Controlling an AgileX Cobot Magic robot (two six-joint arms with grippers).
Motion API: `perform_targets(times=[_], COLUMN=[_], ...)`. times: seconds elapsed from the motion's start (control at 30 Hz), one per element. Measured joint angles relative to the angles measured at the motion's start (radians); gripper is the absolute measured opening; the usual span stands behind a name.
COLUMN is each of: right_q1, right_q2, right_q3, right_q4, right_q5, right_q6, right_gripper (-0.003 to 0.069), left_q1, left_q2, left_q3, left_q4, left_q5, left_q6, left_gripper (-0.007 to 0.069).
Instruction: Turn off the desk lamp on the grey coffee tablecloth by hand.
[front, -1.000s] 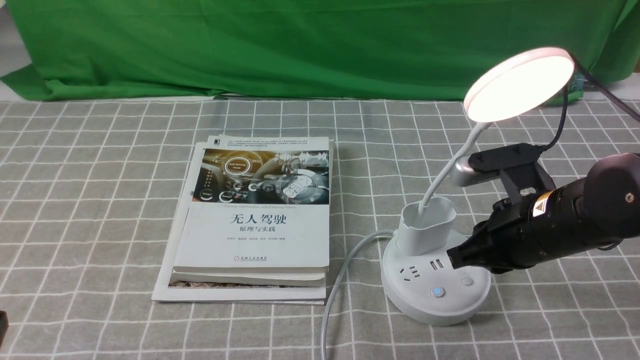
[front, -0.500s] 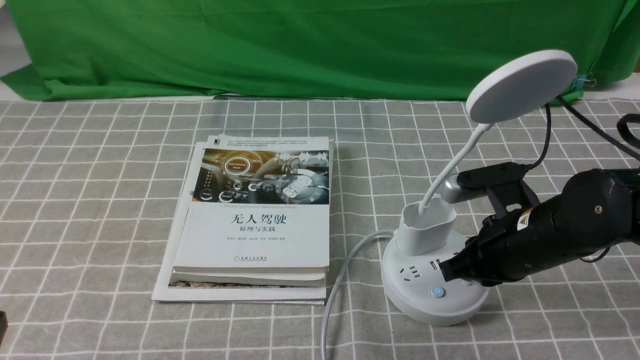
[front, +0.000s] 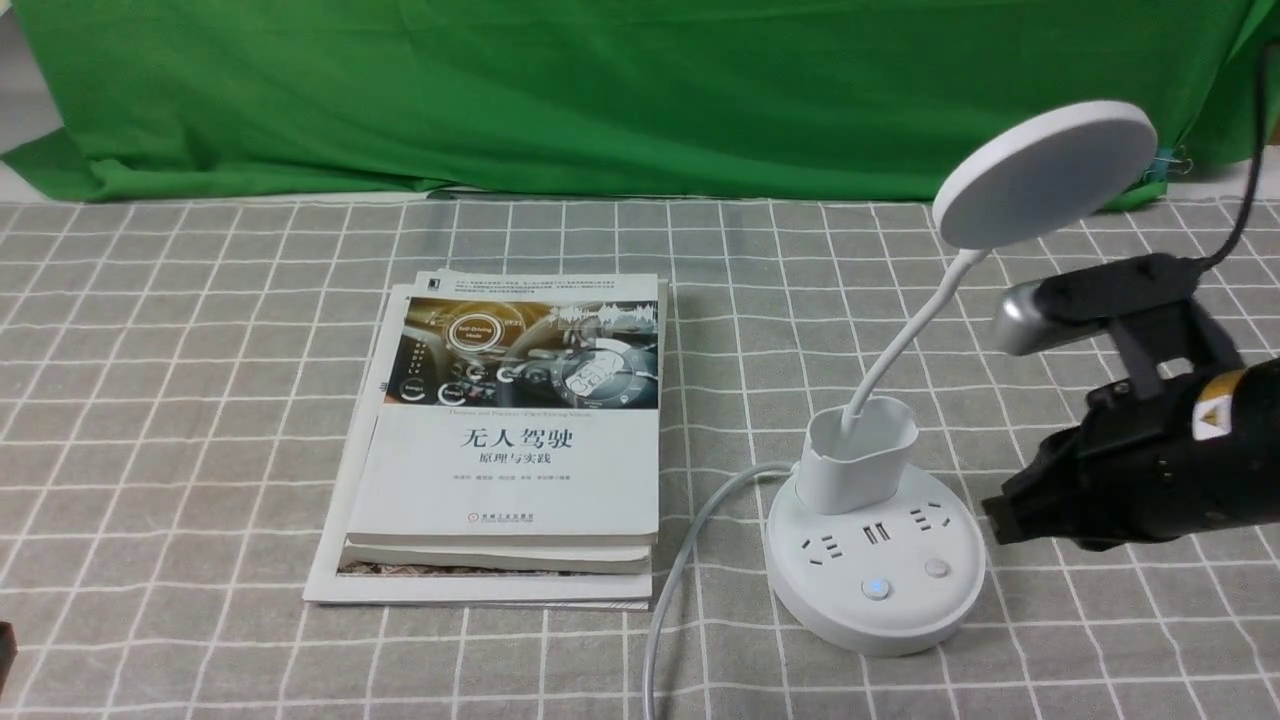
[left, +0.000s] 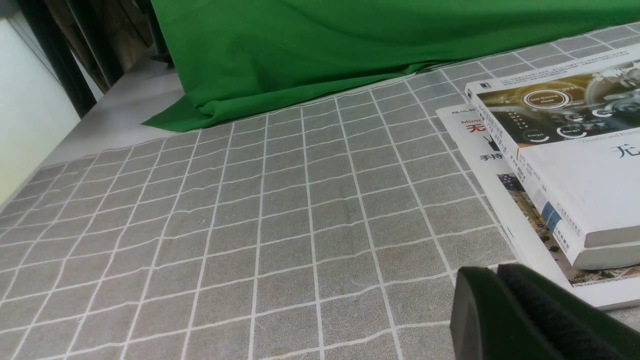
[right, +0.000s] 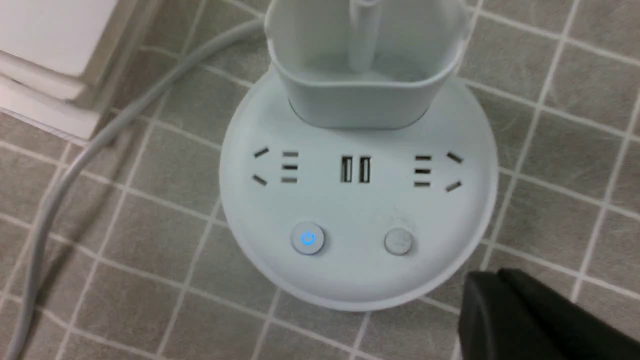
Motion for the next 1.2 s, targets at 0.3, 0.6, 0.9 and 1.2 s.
perform_targets(times=[0.3,0.6,0.9,1.2], right_q1=[0.000,0.000,0.000,-0.068], right_q2=[-0.383,-0.674,-0.729,-0.751], right_q3=[0.190,0.268,0.268,0.268], right_q4=[-0.006,-0.007,-0.009,-0.008], right_q5=[-0.026,-0.015,-0.020,-0.024], right_q6=[0.010,0.011,0.011,0.011], right_gripper=[0.0038,0.0038,0.0038,0.0041], left_q1=[0.000,0.000,0.000,0.000], left_q2=[0.000,0.000,0.000,0.000], left_q3=[0.000,0.000,0.000,0.000], left_q4=[0.000,0.000,0.000,0.000], left_q5=[0.000,0.000,0.000,0.000], left_q6=[0.000,0.000,0.000,0.000], left_gripper=[0.0019,0.0019,0.0019,0.0019])
